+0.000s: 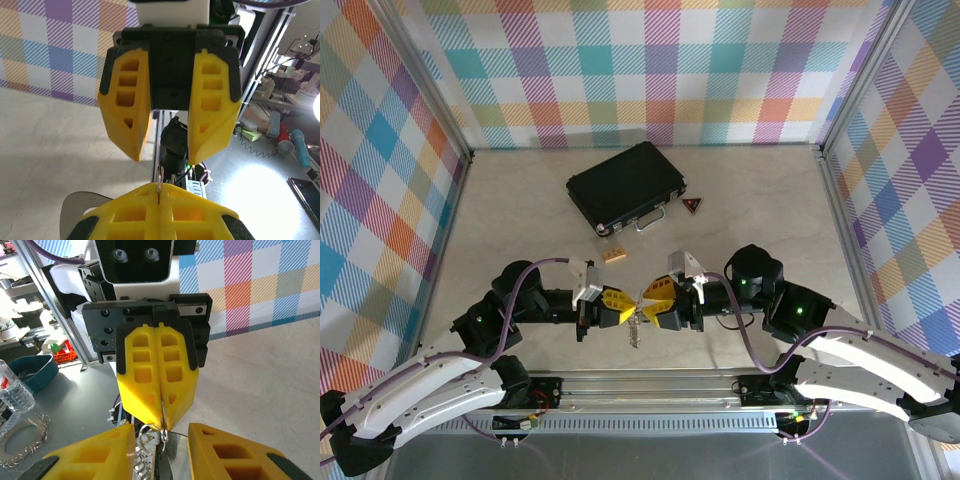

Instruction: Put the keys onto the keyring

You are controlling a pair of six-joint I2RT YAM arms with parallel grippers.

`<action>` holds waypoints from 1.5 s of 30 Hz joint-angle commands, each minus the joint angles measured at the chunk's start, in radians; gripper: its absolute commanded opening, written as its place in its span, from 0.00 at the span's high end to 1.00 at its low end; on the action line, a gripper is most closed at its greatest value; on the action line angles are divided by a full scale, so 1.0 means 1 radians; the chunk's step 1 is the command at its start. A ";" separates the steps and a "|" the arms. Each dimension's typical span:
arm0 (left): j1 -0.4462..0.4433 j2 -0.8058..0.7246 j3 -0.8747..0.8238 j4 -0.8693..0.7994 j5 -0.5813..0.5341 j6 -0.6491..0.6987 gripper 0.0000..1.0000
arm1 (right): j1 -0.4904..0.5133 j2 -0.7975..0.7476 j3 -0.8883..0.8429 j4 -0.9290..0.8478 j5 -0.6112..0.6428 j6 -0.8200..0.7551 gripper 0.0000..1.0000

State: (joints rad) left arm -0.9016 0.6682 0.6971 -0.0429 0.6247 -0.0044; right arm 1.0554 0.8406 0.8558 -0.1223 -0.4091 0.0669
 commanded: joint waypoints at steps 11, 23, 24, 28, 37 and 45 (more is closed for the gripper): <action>-0.009 0.008 -0.020 0.185 0.049 -0.063 1.00 | 0.004 0.001 -0.033 0.074 -0.025 0.016 0.81; -0.010 0.015 -0.033 0.206 0.064 -0.075 1.00 | 0.005 0.002 -0.056 0.120 -0.069 0.012 0.83; -0.010 0.016 -0.033 0.207 0.068 -0.077 1.00 | 0.005 0.002 -0.059 0.123 -0.076 0.008 0.83; -0.010 0.019 -0.033 0.207 0.079 -0.079 1.00 | 0.003 -0.003 -0.064 0.125 -0.107 -0.005 0.78; -0.012 0.018 -0.033 0.207 0.087 -0.084 1.00 | 0.004 -0.021 -0.071 0.131 -0.085 -0.005 0.81; -0.015 0.012 -0.033 0.202 0.086 -0.083 1.00 | 0.004 -0.039 -0.086 0.143 -0.064 -0.007 1.00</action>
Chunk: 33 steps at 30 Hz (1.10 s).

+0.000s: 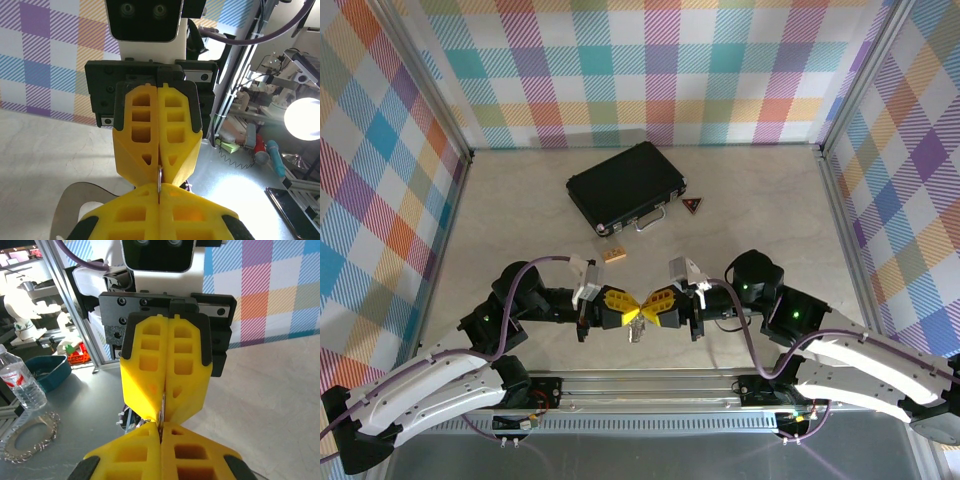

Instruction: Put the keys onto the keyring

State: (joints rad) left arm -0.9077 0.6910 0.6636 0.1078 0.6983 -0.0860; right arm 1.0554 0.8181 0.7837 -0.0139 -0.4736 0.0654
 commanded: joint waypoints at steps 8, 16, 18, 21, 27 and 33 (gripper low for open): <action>-0.010 -0.010 0.030 -0.042 -0.030 0.034 0.84 | 0.004 -0.027 0.003 -0.028 0.044 -0.037 1.00; -0.013 -0.015 0.168 -0.417 -0.218 0.185 0.64 | 0.004 0.038 0.181 -0.395 0.144 -0.197 1.00; -0.017 0.005 0.174 -0.415 -0.200 0.180 0.63 | 0.005 0.070 0.237 -0.488 0.142 -0.224 1.00; -0.047 0.041 0.192 -0.434 -0.197 0.190 0.61 | 0.004 0.106 0.301 -0.579 0.118 -0.240 1.00; -0.086 0.095 0.227 -0.463 -0.190 0.226 0.61 | 0.004 0.148 0.353 -0.649 0.097 -0.250 1.00; -0.098 0.135 0.239 -0.463 -0.190 0.232 0.67 | 0.007 0.170 0.373 -0.687 0.067 -0.262 1.00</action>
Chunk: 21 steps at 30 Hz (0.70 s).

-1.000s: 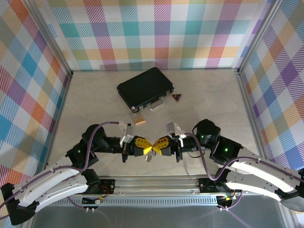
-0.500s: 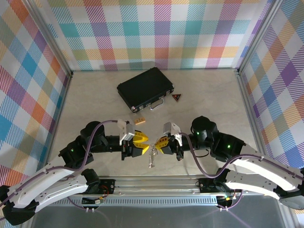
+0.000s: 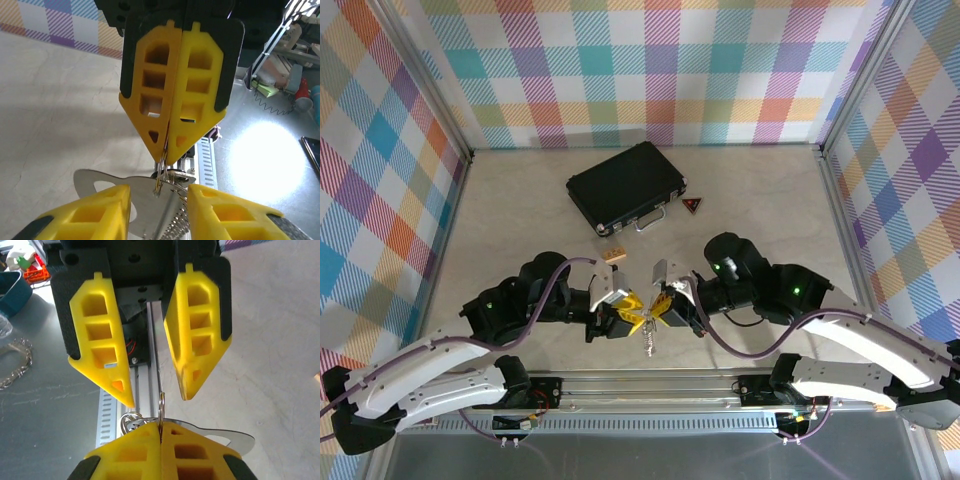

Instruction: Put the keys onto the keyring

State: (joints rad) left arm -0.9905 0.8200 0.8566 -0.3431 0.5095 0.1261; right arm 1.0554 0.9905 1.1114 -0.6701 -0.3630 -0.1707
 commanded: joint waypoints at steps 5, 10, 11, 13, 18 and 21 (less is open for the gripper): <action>-0.023 0.037 0.062 -0.018 0.007 0.026 0.74 | 0.022 0.005 0.044 -0.033 -0.047 -0.032 1.00; -0.034 0.055 0.063 -0.015 0.005 0.028 0.80 | 0.023 -0.003 0.038 -0.021 -0.052 -0.032 1.00; -0.036 0.056 0.061 -0.012 0.002 0.027 0.81 | 0.024 -0.006 0.035 -0.018 -0.055 -0.030 1.00; -0.040 0.057 0.057 -0.008 -0.001 0.026 0.81 | 0.023 -0.011 0.030 -0.014 -0.057 -0.028 1.00; -0.046 0.058 0.046 0.005 0.000 0.023 0.80 | 0.026 -0.022 0.021 -0.001 -0.062 -0.023 1.00; -0.049 0.061 0.038 0.021 0.006 0.020 0.79 | 0.027 -0.024 0.018 0.006 -0.055 -0.020 1.00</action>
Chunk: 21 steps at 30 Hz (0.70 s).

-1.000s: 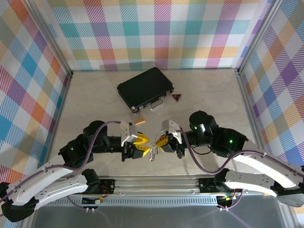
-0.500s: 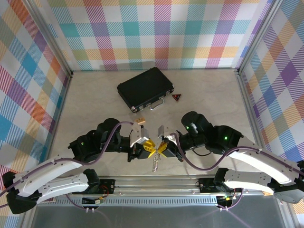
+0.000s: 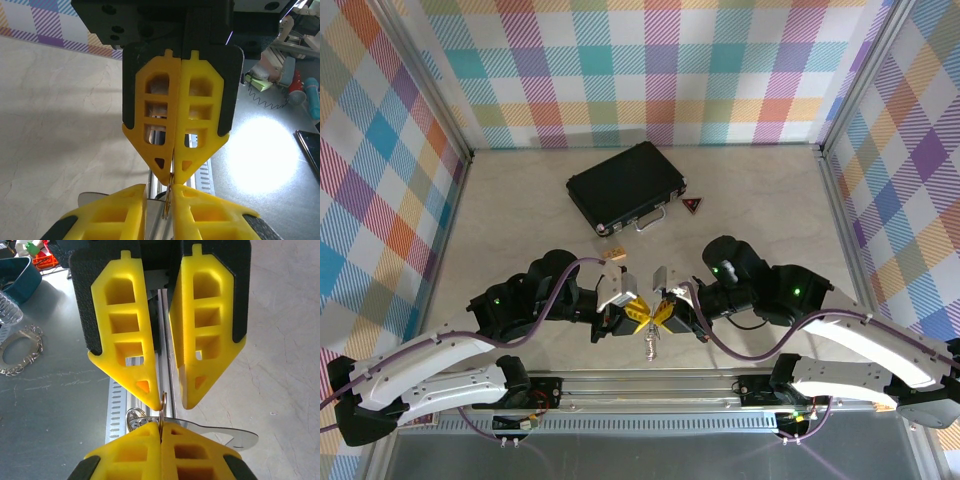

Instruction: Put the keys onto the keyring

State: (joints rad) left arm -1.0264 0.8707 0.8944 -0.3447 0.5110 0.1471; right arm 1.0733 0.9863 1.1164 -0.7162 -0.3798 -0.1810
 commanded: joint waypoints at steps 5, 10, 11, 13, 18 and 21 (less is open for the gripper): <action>-0.017 0.013 -0.010 0.037 0.017 -0.006 0.81 | 0.008 -0.024 0.006 0.064 -0.038 -0.003 1.00; -0.018 0.009 -0.032 0.058 0.021 -0.016 0.92 | 0.009 -0.030 -0.003 0.085 -0.042 0.005 1.00; -0.019 0.006 -0.036 0.093 0.024 -0.020 0.96 | 0.008 -0.029 -0.004 0.088 -0.041 0.006 1.00; -0.018 -0.002 -0.044 0.114 0.025 -0.027 1.00 | 0.010 -0.031 -0.006 0.093 -0.044 0.010 1.00; -0.018 -0.045 -0.064 0.195 0.026 -0.057 1.00 | 0.010 -0.032 -0.012 0.114 -0.027 0.039 0.94; -0.018 -0.071 -0.083 0.252 0.028 -0.073 1.00 | 0.010 -0.043 -0.033 0.157 -0.021 0.066 0.83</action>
State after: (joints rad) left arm -1.0351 0.8261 0.8288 -0.2142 0.5327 0.1005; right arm 1.0748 0.9646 1.1027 -0.6605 -0.3794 -0.1421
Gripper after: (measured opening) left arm 0.060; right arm 0.160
